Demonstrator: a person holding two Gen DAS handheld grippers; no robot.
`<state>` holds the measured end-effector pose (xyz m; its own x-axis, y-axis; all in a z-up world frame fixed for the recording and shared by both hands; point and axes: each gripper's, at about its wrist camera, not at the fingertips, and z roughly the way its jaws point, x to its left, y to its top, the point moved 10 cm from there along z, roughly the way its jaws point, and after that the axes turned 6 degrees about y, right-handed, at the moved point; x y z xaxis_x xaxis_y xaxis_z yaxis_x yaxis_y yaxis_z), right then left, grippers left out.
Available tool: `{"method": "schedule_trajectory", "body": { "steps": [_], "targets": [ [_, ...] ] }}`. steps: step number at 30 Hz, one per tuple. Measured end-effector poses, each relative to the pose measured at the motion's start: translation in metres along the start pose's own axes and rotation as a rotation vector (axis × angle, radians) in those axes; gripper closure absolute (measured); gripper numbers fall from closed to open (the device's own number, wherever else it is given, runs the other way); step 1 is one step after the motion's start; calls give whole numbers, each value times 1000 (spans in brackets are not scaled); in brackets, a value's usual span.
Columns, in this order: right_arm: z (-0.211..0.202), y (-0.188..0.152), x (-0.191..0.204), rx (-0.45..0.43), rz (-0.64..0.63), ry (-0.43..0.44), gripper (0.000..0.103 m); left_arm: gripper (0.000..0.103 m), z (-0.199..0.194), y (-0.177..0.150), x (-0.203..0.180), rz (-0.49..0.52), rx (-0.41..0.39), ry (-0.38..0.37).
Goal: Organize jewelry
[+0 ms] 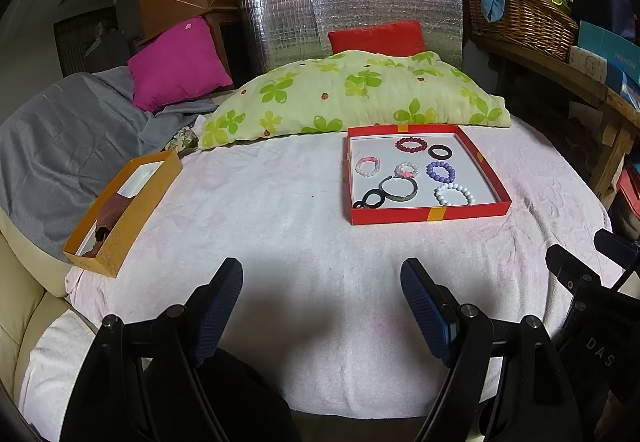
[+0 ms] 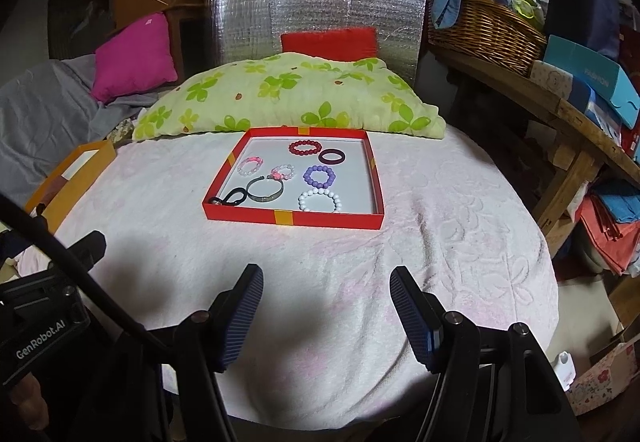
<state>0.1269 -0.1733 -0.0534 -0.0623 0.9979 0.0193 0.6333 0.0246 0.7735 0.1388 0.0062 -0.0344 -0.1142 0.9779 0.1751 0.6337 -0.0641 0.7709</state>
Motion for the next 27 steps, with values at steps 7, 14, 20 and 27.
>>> {"method": "schedule_trajectory", "body": {
  "steps": [7, 14, 20, 27],
  "targets": [
    [1, 1, 0, 0, 5, 1, 33, 21, 0, -1, 1, -2, -2, -1],
    [0, 3, 0, -6, 6, 2, 33, 21, -3, 1, 2, -11, -10, -1],
    [0, 16, 0, -27, -8, -8, 33, 21, -4, 9, 4, -13, -27, 3],
    [12, 26, -3, -26, -8, -19, 33, 21, 4, 22, 4, -19, -36, 0]
  ]
}}
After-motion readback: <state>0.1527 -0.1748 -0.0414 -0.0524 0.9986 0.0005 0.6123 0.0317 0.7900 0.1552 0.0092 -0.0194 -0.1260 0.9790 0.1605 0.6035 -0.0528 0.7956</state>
